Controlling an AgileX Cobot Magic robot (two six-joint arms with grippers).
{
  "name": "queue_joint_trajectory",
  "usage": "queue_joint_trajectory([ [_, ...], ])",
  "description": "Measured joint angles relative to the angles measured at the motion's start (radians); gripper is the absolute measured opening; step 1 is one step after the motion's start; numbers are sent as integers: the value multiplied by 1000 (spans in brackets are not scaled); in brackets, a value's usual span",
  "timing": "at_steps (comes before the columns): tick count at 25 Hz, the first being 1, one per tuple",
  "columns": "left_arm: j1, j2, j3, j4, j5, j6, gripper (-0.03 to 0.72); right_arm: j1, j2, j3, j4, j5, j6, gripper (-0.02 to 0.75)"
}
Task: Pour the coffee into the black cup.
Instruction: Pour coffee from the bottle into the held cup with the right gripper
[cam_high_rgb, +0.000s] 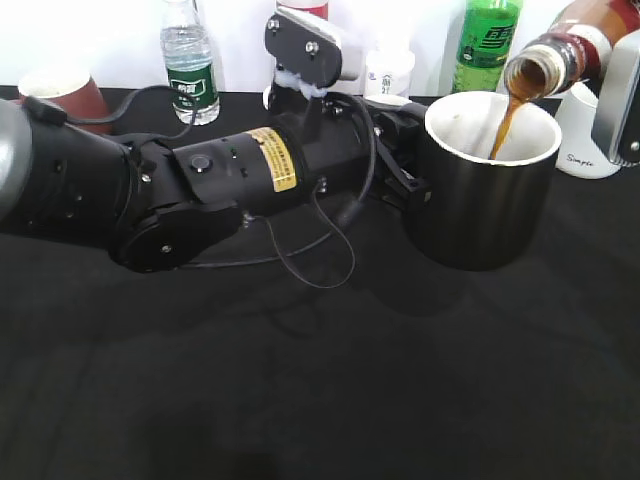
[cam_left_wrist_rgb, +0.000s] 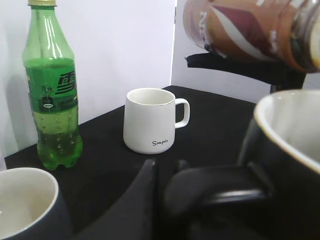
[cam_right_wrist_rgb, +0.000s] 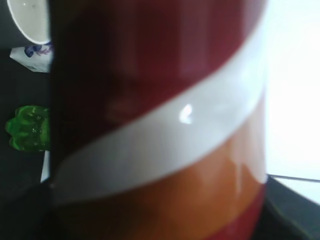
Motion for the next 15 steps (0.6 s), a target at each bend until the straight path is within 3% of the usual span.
queue_joint_trajectory([
  [15,0,0,0,0,0,1,61,0,0,0,1,1,-57,532],
])
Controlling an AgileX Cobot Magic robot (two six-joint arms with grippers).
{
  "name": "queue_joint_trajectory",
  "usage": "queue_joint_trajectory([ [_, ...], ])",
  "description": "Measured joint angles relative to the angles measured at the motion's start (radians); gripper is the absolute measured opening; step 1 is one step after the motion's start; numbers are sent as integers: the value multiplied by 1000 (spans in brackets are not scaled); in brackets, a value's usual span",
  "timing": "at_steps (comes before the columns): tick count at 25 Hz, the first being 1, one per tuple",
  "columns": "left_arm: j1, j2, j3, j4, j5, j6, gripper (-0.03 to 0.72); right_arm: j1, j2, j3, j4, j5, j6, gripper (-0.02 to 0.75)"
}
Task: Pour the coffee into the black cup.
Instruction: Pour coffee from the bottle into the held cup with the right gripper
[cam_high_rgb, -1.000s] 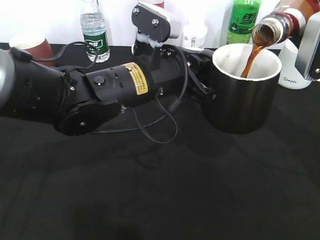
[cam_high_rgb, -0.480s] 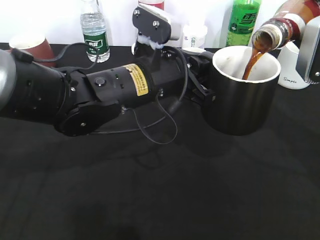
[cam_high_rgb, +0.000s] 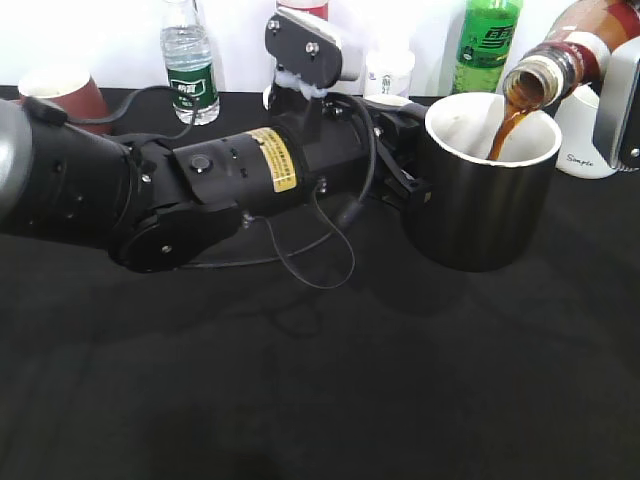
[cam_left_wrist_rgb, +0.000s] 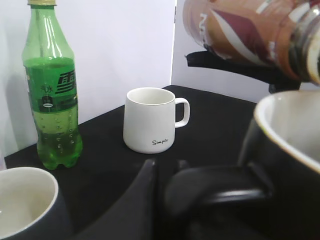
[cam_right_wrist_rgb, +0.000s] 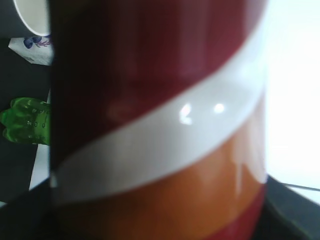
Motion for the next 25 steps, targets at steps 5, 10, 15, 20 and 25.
queue_joint_trajectory([
  [5,0,0,0,0,0,0,61,0,0,0,0,-1,-11,532],
  [10,0,1,0,0,6,0,61,0,0,0,1,-2,-47,532],
  [15,0,1,0,0,8,0,61,0,0,0,1,-2,-58,532],
  [20,0,1,0,0,9,0,61,0,0,0,82,-8,12,532],
  [25,0,1,0,0,7,0,61,0,0,0,-8,-43,374,532],
])
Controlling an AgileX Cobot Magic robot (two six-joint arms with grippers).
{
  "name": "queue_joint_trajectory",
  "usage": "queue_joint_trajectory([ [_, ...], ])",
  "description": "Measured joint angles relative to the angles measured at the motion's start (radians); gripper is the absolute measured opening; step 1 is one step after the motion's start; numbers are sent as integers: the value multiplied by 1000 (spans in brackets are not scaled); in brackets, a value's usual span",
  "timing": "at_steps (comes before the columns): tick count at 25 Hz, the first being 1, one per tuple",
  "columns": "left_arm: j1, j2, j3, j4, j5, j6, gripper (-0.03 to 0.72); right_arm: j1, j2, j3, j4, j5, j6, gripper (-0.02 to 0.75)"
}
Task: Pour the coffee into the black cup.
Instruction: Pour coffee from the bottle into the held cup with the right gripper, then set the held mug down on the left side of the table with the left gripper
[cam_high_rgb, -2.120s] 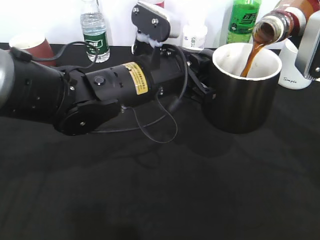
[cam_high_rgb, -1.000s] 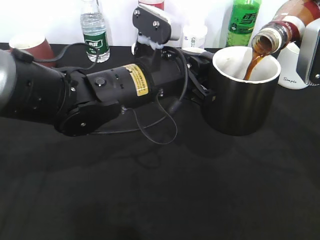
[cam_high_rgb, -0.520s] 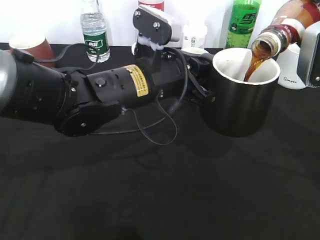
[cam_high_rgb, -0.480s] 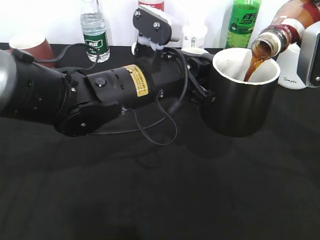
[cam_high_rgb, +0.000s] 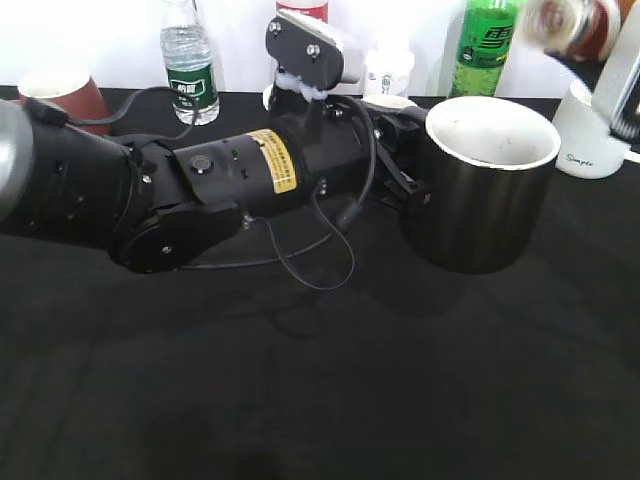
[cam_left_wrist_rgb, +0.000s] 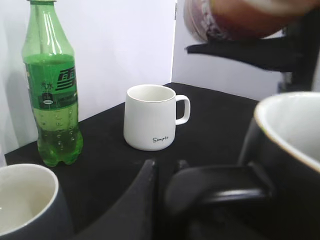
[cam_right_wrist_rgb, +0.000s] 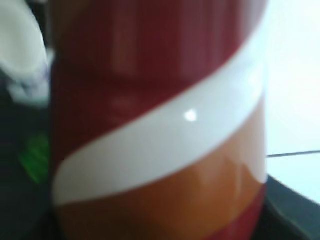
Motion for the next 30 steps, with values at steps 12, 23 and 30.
queue_joint_trajectory([
  [12,437,-170,274,16,-149,1,61,0,0,0,-31,-19,1118,532],
  [23,637,-8,347,-167,-364,186,61,0,0,0,-31,-20,1124,532],
  [30,637,229,155,-191,-374,196,61,0,0,0,-31,-20,1125,532],
])
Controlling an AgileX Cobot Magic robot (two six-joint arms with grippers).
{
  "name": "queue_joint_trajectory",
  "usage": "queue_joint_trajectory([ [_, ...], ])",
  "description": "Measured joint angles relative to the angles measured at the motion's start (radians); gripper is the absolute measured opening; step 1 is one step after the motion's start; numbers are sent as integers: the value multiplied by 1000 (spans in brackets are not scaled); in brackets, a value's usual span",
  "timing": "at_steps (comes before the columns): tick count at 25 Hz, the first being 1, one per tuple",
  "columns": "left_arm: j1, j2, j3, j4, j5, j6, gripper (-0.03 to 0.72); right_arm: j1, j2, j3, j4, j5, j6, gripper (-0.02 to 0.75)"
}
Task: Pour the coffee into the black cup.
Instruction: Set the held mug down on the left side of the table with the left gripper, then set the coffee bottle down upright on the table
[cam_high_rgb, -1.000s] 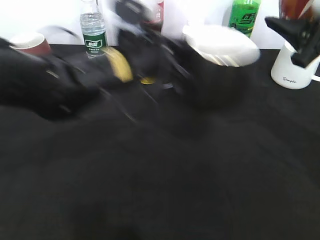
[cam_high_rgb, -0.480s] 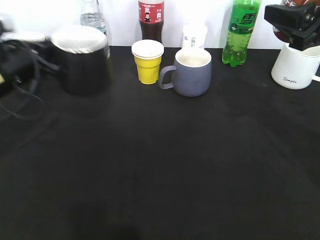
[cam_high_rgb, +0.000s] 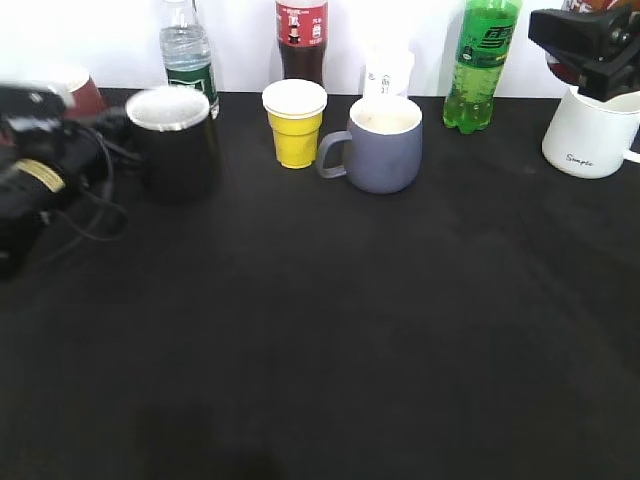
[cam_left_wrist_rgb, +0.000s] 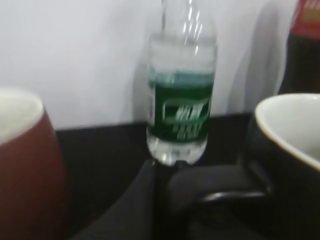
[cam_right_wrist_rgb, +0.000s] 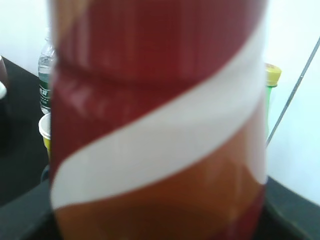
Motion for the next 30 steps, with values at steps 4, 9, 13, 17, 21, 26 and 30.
queue_joint_trajectory([
  [4,0,58,-16,-3,-45,-8,61,0,0,0,0,0,0,532],
  [9,0,58,-16,0,-44,-15,183,0,0,0,0,1,0,532],
  [13,0,-6,73,-7,-37,-16,232,0,0,0,0,1,0,532],
  [17,2,-91,223,-56,-37,-16,235,0,0,0,0,1,0,532],
  [21,-15,-345,381,24,-33,-17,239,0,32,0,36,0,0,532],
  [26,-137,-685,453,130,186,-19,239,0,276,0,200,-46,-137,532],
  [30,-151,-792,453,177,273,-19,239,0,506,-1,364,-181,-279,532],
])
